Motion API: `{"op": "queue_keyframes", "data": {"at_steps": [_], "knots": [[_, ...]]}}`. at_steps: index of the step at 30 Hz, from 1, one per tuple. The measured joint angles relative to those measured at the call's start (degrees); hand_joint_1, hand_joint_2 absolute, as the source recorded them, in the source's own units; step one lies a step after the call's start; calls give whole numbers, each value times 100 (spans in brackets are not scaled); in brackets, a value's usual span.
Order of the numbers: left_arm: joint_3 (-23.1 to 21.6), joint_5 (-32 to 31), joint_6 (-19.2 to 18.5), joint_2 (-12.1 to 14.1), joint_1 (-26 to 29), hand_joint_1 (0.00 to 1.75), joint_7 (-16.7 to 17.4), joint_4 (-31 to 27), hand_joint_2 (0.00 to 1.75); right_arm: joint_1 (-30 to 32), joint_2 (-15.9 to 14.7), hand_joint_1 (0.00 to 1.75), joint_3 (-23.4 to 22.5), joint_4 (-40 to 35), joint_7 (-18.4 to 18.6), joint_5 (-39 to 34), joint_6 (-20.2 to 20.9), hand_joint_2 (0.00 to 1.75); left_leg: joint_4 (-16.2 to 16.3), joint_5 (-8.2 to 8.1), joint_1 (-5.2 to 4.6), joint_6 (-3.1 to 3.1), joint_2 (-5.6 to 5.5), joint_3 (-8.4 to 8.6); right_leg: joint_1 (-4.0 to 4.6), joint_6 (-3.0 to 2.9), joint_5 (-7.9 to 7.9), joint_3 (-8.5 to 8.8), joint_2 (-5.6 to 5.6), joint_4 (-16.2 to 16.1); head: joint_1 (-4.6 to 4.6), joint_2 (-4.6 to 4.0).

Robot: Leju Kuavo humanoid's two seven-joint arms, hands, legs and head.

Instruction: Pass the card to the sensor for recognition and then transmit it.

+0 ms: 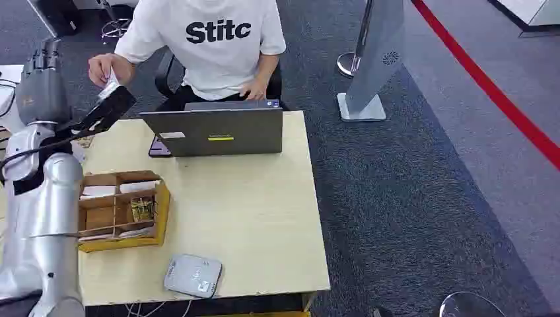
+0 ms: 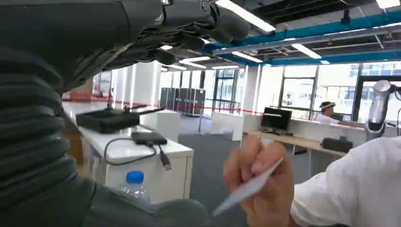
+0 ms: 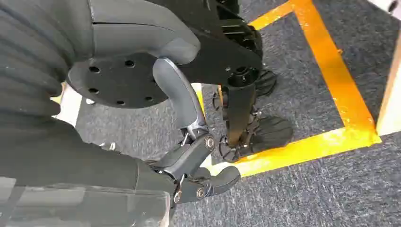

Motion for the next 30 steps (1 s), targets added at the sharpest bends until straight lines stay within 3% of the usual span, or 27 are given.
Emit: {"op": "queue_keyframes", "data": {"at_steps": [5,13,14,15,30], "knots": [[-643,-556,-61,24,-1053,0,322,1504,175,-59,0,0,92,11,85,105,0,175,1,5,-1,2,-1,-12,-1,2,6,-11,-1,2,-2,0],[-1081,-721,-205,-88,-1688,0,401,2423,175,-94,0,0,171,24,157,168,-7,175,1,4,-1,2,-1,-15,-1,2,6,-14,-1,1,-2,0],[-1099,-723,-214,-111,-1718,155,414,2468,175,-93,0,0,175,24,173,184,-11,175,1,5,-1,2,-1,-14,-1,2,6,-14,-1,1,0,0],[-1101,-721,-223,-129,-1744,175,414,2501,175,-91,0,0,177,26,177,199,-15,175,1,5,-1,2,-2,-15,-1,2,6,-13,-1,2,-2,0],[-1191,-683,-251,-201,-1873,175,394,2766,175,-78,0,0,214,50,219,203,-33,175,0,6,-1,2,-1,-15,-1,1,6,-14,0,4,-2,0]]}}
